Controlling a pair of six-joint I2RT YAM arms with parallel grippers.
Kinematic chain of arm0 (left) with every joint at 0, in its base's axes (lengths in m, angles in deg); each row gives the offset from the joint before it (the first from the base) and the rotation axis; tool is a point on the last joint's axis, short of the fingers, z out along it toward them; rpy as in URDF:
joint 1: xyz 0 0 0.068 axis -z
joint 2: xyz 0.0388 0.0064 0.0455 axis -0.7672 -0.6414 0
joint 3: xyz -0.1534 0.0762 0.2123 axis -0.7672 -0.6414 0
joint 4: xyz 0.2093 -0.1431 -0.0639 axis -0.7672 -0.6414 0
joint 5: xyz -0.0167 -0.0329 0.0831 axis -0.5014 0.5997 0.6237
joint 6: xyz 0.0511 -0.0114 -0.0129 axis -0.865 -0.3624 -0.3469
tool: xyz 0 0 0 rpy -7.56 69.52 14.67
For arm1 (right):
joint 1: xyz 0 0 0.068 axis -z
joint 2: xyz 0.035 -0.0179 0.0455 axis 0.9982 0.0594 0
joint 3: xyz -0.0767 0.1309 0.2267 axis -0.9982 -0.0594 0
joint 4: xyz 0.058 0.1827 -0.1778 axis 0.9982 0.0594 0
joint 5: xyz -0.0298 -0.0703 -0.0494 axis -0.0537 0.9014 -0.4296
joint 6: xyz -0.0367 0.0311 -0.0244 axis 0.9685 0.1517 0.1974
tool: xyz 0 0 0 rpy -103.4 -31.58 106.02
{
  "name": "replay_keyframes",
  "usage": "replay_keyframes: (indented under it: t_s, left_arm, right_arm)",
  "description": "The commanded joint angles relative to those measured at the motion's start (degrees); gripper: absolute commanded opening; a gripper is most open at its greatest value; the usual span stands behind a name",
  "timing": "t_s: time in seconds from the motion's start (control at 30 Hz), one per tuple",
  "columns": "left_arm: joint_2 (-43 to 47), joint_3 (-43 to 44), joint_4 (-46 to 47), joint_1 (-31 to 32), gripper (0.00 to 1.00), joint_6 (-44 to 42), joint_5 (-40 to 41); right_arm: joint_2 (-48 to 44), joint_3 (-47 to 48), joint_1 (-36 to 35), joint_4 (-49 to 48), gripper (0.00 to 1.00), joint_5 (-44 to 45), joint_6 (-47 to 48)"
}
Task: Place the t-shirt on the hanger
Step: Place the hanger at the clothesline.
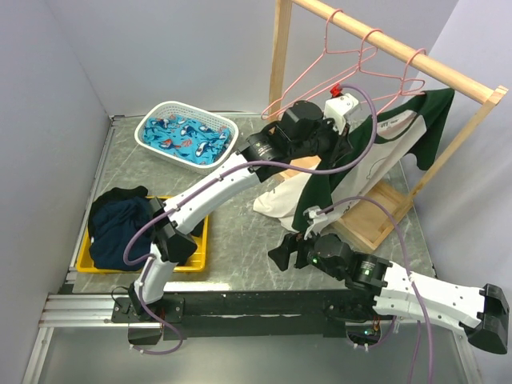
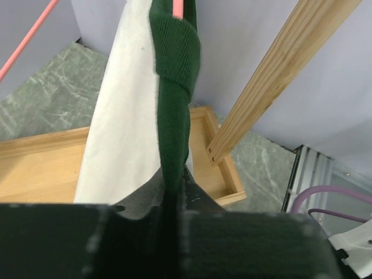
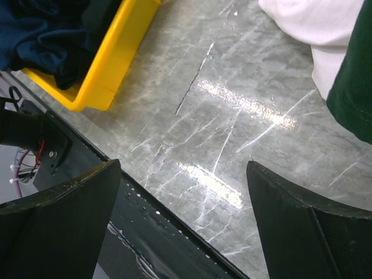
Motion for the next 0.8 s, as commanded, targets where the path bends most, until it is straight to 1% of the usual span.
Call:
replay_keyframes:
  t_s: [0.0,0.03,0.07,0.17,0.2,0.23,0.3,0.33,0.37,0.4,0.43,0.57,0.6,0.67,0.7,0.73,0.77]
  left_arm:
    - [4.2,-1.1,9.1,0.1,0.22,1.1,-1.7]
    - [5.8,-2.1,9.3,0.1,0.28,1.1,-1.6]
    - [6.6,-3.0,9.6,0.1,0.41,1.1,-1.4]
    - [9.9,-6.0,9.8,0.1,0.64,1.1,-1.1]
    - [11.6,-7.7,9.8,0.1,0.68,1.1,-1.3]
    - [12.5,-8.8,9.9,0.1,0.78,1.2,-1.5]
    - [15.7,-12.2,10.4,0.1,0.83,1.3,-2.2]
    - [16.7,-13.3,10.5,0.1,0.87,1.3,-2.5]
    - [17.7,-14.5,10.7,0.1,0.99,1.4,-2.7]
    - [19.9,-16.6,10.8,0.1,0.99,1.6,-3.5]
    - [21.0,-17.7,10.6,0.1,0.96,1.9,-3.7]
    - [28.3,-25.5,10.5,0.1,0.96,3.7,-3.7]
    - [32.3,-30.2,10.8,0.1,0.96,4.9,-3.6]
    - [36.5,-35.3,11.3,0.1,0.96,6.3,-0.8]
    - [41.0,-41.0,11.6,0.2,0.96,7.2,0.8]
    - [43.2,-43.9,11.8,0.1,0.96,8.9,4.0]
    - [45.5,-50.0,11.9,0.1,0.96,10.0,6.1]
  right_arm:
    - [1.9,-0.8,0.0,-4.4,0.97,2.0,-1.4]
    - [2.4,-0.9,0.0,-4.8,0.97,2.2,-1.6]
    - [3.3,-0.9,0.0,-5.0,0.97,2.4,-1.7]
    - [5.3,-0.5,0.0,-5.9,0.97,3.7,-2.4]
    - [5.7,-0.3,0.0,-6.0,0.97,4.2,-2.8]
    - [6.2,-0.1,0.0,-6.7,0.97,4.7,-2.9]
    - [7.1,0.0,0.0,-7.4,0.97,5.4,-3.4]
    - [7.4,0.1,0.0,-8.0,0.97,5.8,-3.6]
    - [7.9,0.1,0.0,-8.4,0.97,5.9,-3.7]
    - [8.1,0.1,0.0,-8.6,0.97,6.1,-3.9]
    - [8.2,0.1,0.0,-9.1,0.97,6.2,-4.0]
    - [10.1,0.6,-0.1,-9.2,0.97,7.3,-4.6]
    - [10.5,0.6,-0.1,-9.2,0.98,7.9,-4.6]
    - [11.7,1.0,-0.2,-9.2,0.98,8.4,-4.6]
    - [12.1,1.4,-0.3,-9.1,0.98,9.1,-4.5]
    - [13.0,2.0,-0.4,-9.1,0.99,9.4,-4.4]
    - [13.4,2.4,-0.5,-9.1,0.99,9.6,-4.0]
